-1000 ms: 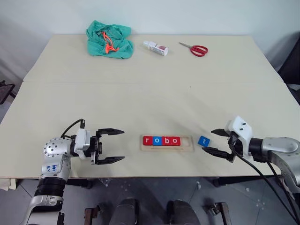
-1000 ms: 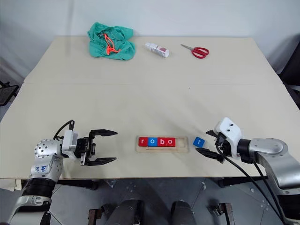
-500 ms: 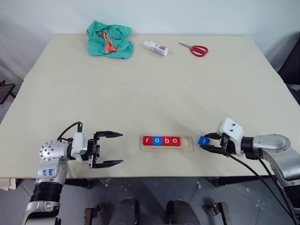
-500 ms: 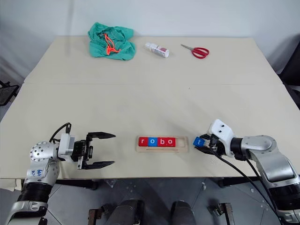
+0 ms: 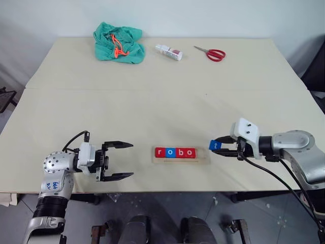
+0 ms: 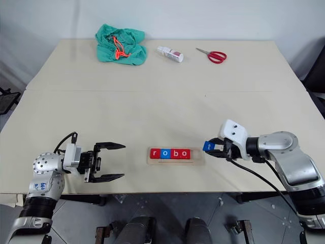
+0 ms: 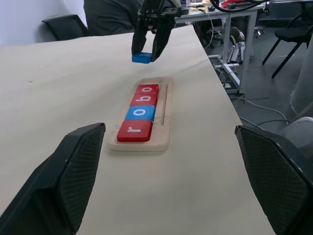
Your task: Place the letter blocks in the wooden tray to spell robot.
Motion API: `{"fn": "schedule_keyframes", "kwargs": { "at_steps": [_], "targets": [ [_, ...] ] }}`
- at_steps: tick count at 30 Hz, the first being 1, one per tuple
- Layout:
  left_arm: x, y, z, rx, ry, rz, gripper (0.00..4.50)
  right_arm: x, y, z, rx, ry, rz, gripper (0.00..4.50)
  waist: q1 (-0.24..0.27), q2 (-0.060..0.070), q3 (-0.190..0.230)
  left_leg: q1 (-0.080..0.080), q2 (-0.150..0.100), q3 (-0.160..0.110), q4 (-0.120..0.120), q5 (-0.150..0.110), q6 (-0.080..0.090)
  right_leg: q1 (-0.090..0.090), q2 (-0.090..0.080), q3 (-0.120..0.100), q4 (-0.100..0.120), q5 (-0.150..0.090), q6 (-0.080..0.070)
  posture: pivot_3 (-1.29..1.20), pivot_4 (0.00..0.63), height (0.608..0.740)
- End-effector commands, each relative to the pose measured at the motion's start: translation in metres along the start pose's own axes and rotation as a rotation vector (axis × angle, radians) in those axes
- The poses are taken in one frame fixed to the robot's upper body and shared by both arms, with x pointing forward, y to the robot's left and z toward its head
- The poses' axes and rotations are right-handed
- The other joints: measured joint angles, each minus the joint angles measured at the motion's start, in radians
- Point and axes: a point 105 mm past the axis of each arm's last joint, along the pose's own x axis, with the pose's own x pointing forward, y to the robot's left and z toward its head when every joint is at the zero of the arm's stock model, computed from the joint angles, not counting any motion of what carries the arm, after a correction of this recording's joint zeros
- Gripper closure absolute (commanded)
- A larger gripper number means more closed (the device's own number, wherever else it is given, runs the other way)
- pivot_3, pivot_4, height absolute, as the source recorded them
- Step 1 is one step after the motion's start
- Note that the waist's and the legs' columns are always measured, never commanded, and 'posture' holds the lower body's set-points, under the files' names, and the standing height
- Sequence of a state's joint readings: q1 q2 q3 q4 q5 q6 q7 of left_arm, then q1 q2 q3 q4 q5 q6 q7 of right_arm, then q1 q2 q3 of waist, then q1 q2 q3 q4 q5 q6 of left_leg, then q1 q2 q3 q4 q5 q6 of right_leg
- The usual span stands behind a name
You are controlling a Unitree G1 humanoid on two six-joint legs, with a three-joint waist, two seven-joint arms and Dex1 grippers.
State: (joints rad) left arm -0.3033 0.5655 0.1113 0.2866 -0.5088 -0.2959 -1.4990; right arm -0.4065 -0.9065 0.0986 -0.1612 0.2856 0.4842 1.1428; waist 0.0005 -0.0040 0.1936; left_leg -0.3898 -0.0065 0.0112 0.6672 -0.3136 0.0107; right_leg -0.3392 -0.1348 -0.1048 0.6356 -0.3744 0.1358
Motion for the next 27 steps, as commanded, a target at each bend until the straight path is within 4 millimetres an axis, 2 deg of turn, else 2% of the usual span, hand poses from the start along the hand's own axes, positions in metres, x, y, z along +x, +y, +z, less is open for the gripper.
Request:
{"fn": "schedule_keyframes", "kwargs": {
  "at_steps": [1, 10, 22, 27],
  "targets": [
    [-0.001, 0.002, 0.004, 0.018, -0.012, 0.005, 0.0, 0.006, 0.009, 0.01, -0.063, 0.001, 0.075, 3.04, -0.001, 0.0, 0.0, 0.0, 0.0, 0.0, 0.0, 0.0, 0.0, 0.0, 0.0, 0.0, 0.0, 0.0, 0.0, 0.0, 0.15, 0.74],
    [-0.005, -0.002, 0.005, 0.02, -0.007, 0.024, 0.0, 0.026, 0.01, 0.012, -0.103, 0.004, 0.141, 3.04, -0.003, 0.0, 0.0, 0.0, 0.0, 0.0, 0.0, 0.0, 0.0, 0.0, 0.0, 0.0, 0.0, 0.0, 0.0, 0.0, 0.15, 0.74],
    [-0.007, -0.004, 0.004, 0.018, -0.001, 0.042, 0.0, 0.031, 0.004, 0.008, -0.125, 0.007, 0.145, 3.04, -0.002, 0.0, 0.0, 0.0, 0.0, 0.0, 0.0, 0.0, 0.0, -0.001, 0.0, 0.0, 0.001, 0.0, 0.0, 0.0, 0.15, 0.74],
    [-0.006, -0.003, 0.003, 0.019, -0.001, 0.043, 0.0, 0.032, 0.002, 0.008, -0.146, 0.013, 0.136, 1.27, -0.002, 0.0, 0.0, 0.0, 0.0, 0.0, 0.0, 0.0, 0.0, -0.001, 0.0, -0.001, 0.001, 0.0, 0.0, 0.0, 0.15, 0.74]
  ]
}}
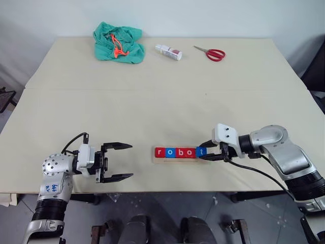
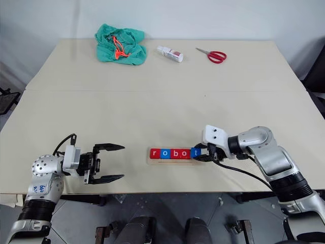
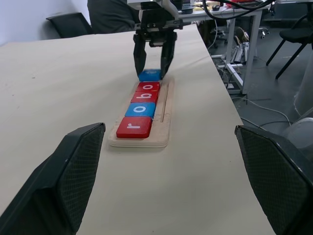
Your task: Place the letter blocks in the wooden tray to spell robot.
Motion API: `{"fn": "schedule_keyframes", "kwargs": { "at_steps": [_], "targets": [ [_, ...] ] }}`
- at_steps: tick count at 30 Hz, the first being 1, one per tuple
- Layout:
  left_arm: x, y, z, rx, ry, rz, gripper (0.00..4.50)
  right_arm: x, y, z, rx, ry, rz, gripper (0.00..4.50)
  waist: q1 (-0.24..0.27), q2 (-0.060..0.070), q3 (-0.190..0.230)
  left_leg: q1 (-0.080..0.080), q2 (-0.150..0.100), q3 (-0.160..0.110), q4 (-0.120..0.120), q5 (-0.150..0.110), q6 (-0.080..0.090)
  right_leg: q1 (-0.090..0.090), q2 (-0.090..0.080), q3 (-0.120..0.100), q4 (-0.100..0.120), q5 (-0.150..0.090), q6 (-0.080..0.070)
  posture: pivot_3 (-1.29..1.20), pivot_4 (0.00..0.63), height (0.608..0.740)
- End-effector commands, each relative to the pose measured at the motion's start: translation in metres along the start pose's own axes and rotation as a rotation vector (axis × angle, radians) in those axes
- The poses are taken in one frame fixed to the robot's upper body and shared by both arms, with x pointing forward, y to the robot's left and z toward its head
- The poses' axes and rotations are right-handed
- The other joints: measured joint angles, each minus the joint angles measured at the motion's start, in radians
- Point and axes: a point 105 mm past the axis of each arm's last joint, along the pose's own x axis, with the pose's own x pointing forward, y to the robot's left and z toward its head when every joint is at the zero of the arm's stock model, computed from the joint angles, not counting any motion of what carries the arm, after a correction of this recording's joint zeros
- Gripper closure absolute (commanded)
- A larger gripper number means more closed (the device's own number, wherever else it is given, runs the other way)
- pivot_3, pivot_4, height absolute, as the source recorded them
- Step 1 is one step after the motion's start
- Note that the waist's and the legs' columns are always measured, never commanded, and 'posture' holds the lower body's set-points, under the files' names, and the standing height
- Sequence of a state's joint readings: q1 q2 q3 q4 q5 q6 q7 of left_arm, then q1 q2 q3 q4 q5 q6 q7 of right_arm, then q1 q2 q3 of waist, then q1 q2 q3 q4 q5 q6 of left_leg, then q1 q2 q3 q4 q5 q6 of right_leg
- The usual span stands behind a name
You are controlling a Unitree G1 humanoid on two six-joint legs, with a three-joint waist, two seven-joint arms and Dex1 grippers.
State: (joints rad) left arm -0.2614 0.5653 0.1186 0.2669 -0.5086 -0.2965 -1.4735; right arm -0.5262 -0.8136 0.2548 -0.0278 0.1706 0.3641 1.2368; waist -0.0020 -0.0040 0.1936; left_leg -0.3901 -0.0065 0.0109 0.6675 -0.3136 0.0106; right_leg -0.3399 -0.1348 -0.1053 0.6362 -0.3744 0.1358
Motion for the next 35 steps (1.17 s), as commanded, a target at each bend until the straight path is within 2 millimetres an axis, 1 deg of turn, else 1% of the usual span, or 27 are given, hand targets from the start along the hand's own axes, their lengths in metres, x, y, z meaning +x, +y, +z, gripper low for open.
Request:
{"fn": "schedule_keyframes", "kwargs": {
  "at_steps": [1, 3, 4, 7, 9, 11, 16, 18, 21, 24, 29, 31, 33, 35],
  "targets": [
    [-0.003, 0.003, 0.007, 0.038, -0.009, 0.012, 0.0, -0.004, -0.004, 0.007, -0.049, -0.009, -0.017, 0.95, 0.0, 0.0, 0.0, 0.0, 0.0, 0.0, 0.0, 0.0, 0.0, 0.0, 0.0, 0.0, 0.0, 0.0, 0.0, 0.0, 0.15, 0.74],
    [-0.003, 0.004, 0.007, 0.038, -0.01, 0.012, 0.0, -0.005, -0.004, 0.01, -0.052, -0.019, -0.022, 0.2, 0.001, 0.0, 0.0, 0.0, 0.0, 0.0, 0.0, 0.0, 0.0, 0.0, 0.0, 0.0, 0.0, 0.0, 0.0, 0.0, 0.15, 0.74],
    [-0.003, 0.004, 0.007, 0.038, -0.01, 0.012, 0.0, -0.006, -0.003, 0.012, -0.051, -0.026, -0.024, 0.03, 0.0, 0.0, 0.0, 0.0, 0.0, 0.0, 0.0, 0.0, 0.0, 0.0, 0.0, 0.0, 0.0, 0.0, 0.0, 0.0, 0.15, 0.74],
    [-0.003, 0.004, 0.007, 0.037, -0.01, 0.013, 0.0, -0.011, -0.003, 0.022, -0.039, -0.062, -0.053, 0.03, 0.0, 0.0, 0.0, 0.0, 0.0, 0.0, 0.0, 0.0, 0.0, 0.0, 0.0, 0.0, 0.0, 0.0, 0.0, 0.0, 0.15, 0.74],
    [-0.002, 0.005, 0.007, 0.035, -0.012, 0.021, 0.0, -0.02, -0.006, 0.034, 0.004, -0.138, -0.131, 0.03, 0.001, 0.0, 0.0, 0.0, 0.0, 0.0, 0.0, 0.0, 0.0, 0.0, 0.0, 0.0, 0.0, 0.0, 0.0, 0.0, 0.15, 0.74],
    [-0.001, 0.007, 0.008, 0.024, -0.022, 0.038, 0.0, -0.026, -0.003, 0.037, 0.041, -0.174, -0.161, 0.03, 0.003, 0.0, 0.0, 0.0, 0.0, -0.001, 0.0, 0.0, 0.0, 0.0, 0.0, 0.0, 0.0, 0.0, 0.0, 0.0, 0.15, 0.74],
    [0.003, 0.023, 0.02, -0.02, -0.045, 0.164, 0.0, -0.045, 0.01, 0.022, 0.077, -0.212, -0.194, 0.03, 0.013, -0.001, 0.0, 0.0, -0.001, -0.002, 0.0, 0.0, 0.0, 0.001, 0.0, 0.0, 0.0, 0.0, 0.0, 0.0, 0.15, 0.74],
    [-0.003, 0.027, 0.008, -0.008, 0.077, 0.196, 0.0, -0.059, 0.014, 0.009, 0.032, -0.231, -0.204, 0.03, 0.015, -0.001, 0.0, 0.0, -0.001, -0.001, 0.0, 0.0, 0.0, 0.001, 0.0, 0.001, -0.001, 0.0, 0.0, 0.0, 0.15, 0.74],
    [-0.009, 0.04, 0.013, 0.003, 0.087, 0.308, 0.0, -0.077, 0.01, -0.006, 0.031, -0.264, -0.248, 0.03, 0.014, -0.001, 0.0, 0.0, -0.001, 0.0, 0.0, 0.0, 0.0, 0.002, 0.0, 0.001, -0.001, 0.0, 0.0, 0.0, 0.15, 0.74],
    [-0.017, 0.04, 0.02, 0.017, 0.083, 0.335, 0.0, -0.091, 0.006, -0.022, 0.056, -0.267, -0.272, 0.03, 0.013, -0.001, 0.0, 0.001, 0.0, 0.001, 0.0, 0.0, 0.0, 0.001, 0.0, 0.001, -0.001, 0.0, 0.0, 0.0, 0.15, 0.74],
    [-0.027, 0.031, 0.017, 0.03, 0.114, 0.302, 0.0, -0.098, 0.003, -0.038, 0.073, -0.267, -0.273, 0.03, 0.004, -0.001, 0.0, 0.001, 0.0, 0.001, -0.001, 0.0, 0.0, 0.001, 0.0, 0.0, -0.001, 0.0, 0.0, 0.0, 0.15, 0.74],
    [-0.029, 0.032, 0.019, 0.034, 0.109, 0.312, 0.0, -0.099, 0.001, -0.042, 0.083, -0.263, -0.269, 0.03, 0.003, -0.001, 0.0, 0.001, 0.0, 0.001, -0.001, 0.0, 0.0, 0.001, 0.0, 0.0, -0.001, 0.0, 0.0, 0.0, 0.15, 0.74],
    [-0.035, 0.038, 0.012, 0.005, 0.164, 0.381, 0.0, -0.099, -0.001, -0.044, 0.085, -0.263, -0.271, 0.03, 0.003, 0.0, 0.0, 0.001, 0.0, 0.001, 0.0, 0.0, 0.0, 0.001, 0.0, 0.0, -0.001, 0.0, 0.0, 0.0, 0.15, 0.74],
    [-0.035, 0.036, 0.012, 0.036, 0.174, 0.363, 0.0, -0.098, -0.003, -0.045, 0.084, -0.262, -0.276, 0.03, 0.003, -0.001, 0.0, 0.001, 0.0, 0.001, 0.0, 0.0, 0.0, 0.002, 0.0, 0.0, -0.001, 0.0, 0.0, 0.0, 0.15, 0.74]
  ]
}}
